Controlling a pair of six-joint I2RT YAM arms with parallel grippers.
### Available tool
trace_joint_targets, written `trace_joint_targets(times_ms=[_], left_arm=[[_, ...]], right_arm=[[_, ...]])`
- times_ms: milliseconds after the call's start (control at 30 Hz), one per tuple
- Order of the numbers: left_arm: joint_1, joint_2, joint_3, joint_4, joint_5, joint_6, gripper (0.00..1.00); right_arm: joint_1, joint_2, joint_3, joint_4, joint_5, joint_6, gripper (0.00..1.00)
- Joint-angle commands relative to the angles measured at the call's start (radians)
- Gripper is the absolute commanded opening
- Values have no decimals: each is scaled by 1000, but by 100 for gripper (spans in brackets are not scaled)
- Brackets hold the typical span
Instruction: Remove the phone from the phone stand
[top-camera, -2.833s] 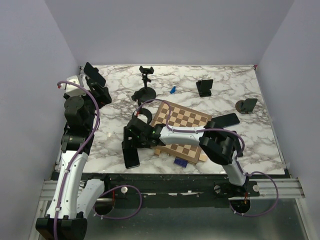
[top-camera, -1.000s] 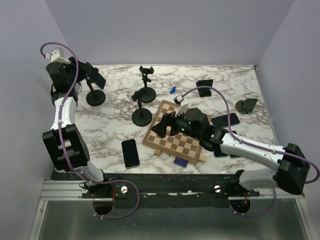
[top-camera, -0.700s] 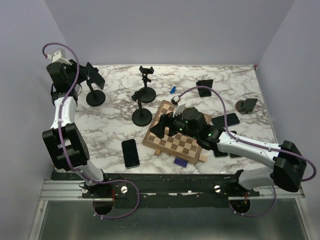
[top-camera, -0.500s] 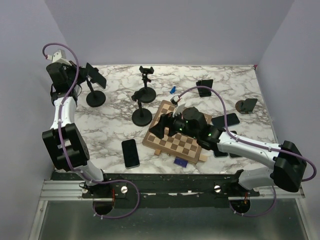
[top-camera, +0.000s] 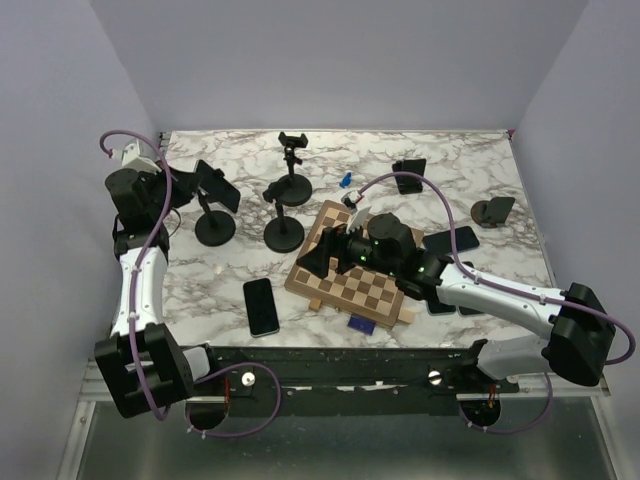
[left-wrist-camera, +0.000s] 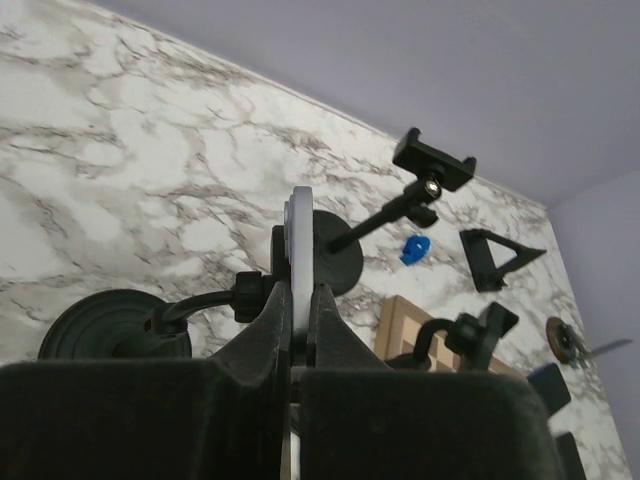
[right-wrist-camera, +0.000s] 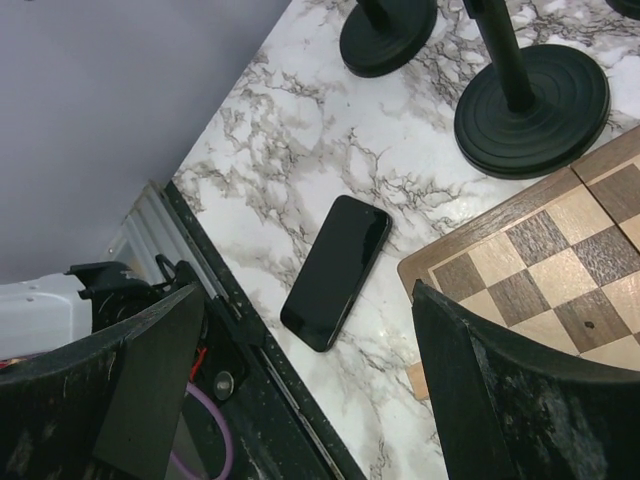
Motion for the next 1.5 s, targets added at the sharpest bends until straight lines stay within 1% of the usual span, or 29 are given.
trace_joint_targets(times_ms=[0, 67, 133, 167, 233, 400, 500, 667, 700, 900, 1067, 1100, 1167, 1267, 1333, 1467], left_arm=[[-21, -83, -74, 6, 181, -36, 0], [-33, -94, -82, -40, 219, -1, 0], [-41, -98, -71, -104, 226, 51, 0], [-42, -100, -62, -138, 229, 74, 0], [-43, -106, -31, -204, 238, 115, 0], [-49, -126, 45, -375, 240, 278, 0], [-53, -129, 48, -394, 225, 299, 0], [-52, -123, 39, -374, 270, 290, 0], [-53, -123, 38, -370, 270, 283, 5], [-52, -155, 34, -373, 204, 264, 47], [-50, -221, 19, -374, 102, 242, 78], [-46, -244, 20, -382, 65, 238, 82], [-26, -298, 8, -385, -16, 218, 85], [20, -399, -22, -390, -172, 167, 86], [52, -447, -37, -391, -230, 131, 87], [85, -466, -39, -403, -251, 101, 87]], right_arm=[[-3, -9, 27, -22, -55, 20, 92], [-3, 7, 41, -41, -66, 15, 92], [-2, 27, 70, -84, -70, -9, 94], [-2, 40, 91, -116, -66, -28, 97], [-1, 55, 124, -174, -35, -60, 100], [-2, 89, 197, -269, 30, -140, 100], [-1, 129, 246, -295, 29, -160, 100], [-1, 223, 371, -341, 0, -183, 100], [-2, 243, 403, -350, -1, -187, 100], [-1, 340, 568, -370, -24, -207, 100], [2, 456, 752, -406, -38, -228, 100], [2, 480, 789, -417, -37, -238, 100], [3, 533, 870, -435, -36, -256, 100], [3, 624, 1008, -469, -41, -293, 100], [3, 690, 1111, -493, -48, -316, 100], [3, 839, 1317, -539, -73, -379, 100]])
